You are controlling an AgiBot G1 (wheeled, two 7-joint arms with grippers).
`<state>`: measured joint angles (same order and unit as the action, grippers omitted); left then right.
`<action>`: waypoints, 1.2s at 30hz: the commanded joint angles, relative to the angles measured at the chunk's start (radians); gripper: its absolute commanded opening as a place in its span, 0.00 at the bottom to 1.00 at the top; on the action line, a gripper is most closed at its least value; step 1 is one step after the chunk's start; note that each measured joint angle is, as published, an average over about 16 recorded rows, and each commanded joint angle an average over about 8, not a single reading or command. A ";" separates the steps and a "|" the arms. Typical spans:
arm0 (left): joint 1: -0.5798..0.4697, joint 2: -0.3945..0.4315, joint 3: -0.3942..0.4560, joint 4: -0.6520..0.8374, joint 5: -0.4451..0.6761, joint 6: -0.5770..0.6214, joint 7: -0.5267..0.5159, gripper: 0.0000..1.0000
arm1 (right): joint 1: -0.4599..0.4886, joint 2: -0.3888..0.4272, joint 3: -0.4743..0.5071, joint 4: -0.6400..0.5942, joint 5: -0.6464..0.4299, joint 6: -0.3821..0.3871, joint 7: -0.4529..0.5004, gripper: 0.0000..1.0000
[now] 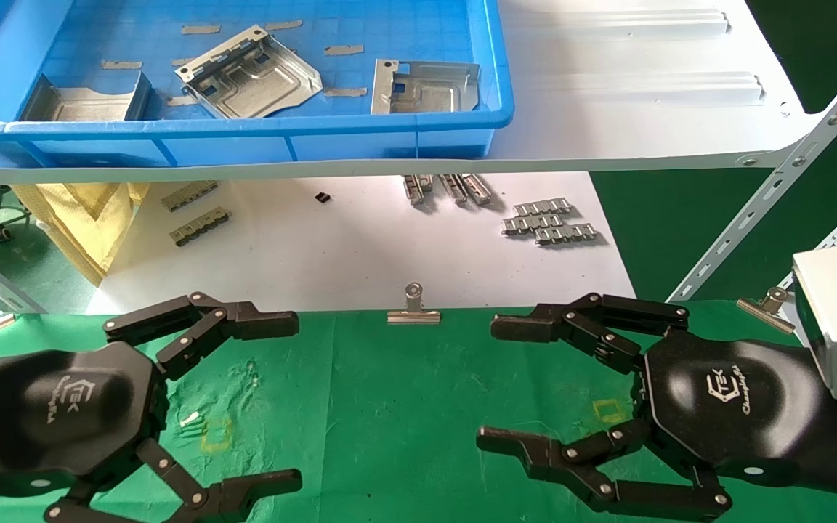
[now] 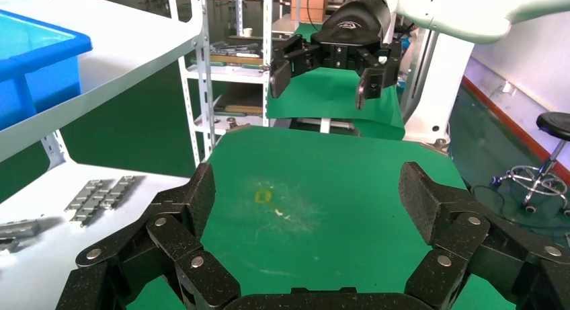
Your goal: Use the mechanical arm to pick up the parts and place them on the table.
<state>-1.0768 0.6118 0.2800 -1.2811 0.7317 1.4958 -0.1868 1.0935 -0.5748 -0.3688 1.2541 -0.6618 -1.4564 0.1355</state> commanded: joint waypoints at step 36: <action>-0.685 0.320 0.124 0.702 0.361 -0.197 0.069 1.00 | 0.000 0.000 0.000 0.000 0.000 0.000 0.000 0.00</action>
<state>-1.7642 0.9267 0.4122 -0.5986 1.1020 1.2966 -0.1307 1.0936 -0.5748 -0.3690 1.2540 -0.6617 -1.4565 0.1354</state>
